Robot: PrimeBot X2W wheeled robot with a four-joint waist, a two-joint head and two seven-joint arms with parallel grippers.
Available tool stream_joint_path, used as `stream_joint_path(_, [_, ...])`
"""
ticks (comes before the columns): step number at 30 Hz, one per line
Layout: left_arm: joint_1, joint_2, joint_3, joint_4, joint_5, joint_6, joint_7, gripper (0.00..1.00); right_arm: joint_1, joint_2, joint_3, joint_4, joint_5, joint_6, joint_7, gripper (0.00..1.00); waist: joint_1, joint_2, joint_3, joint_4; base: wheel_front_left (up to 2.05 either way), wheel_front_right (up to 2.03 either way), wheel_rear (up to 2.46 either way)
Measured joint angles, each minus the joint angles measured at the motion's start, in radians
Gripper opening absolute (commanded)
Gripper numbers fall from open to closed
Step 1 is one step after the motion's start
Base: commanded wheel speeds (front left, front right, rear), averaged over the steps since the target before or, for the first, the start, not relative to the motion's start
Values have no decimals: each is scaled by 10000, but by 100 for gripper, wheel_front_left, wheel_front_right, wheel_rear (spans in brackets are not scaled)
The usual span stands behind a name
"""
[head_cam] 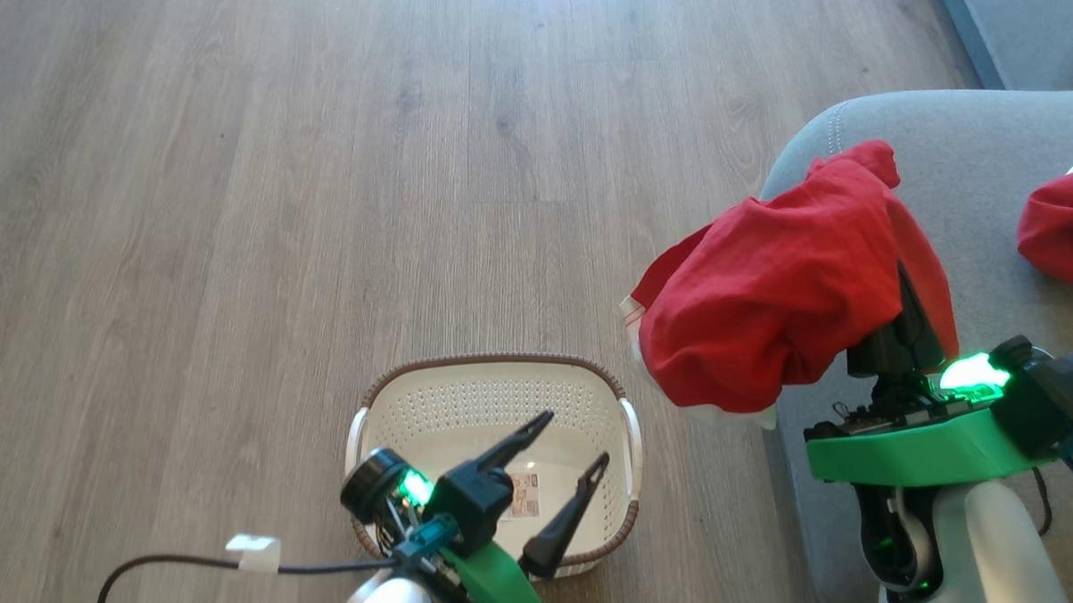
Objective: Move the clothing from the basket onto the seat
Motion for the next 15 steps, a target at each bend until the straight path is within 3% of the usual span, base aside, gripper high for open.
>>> stream_joint_path(15, [328, 2, -12, -65, 29, 0, 0, 100, 8, 0, -38, -2, 0, 0, 0, 0, 0, 0, 24, 8, 0, 0, 0])
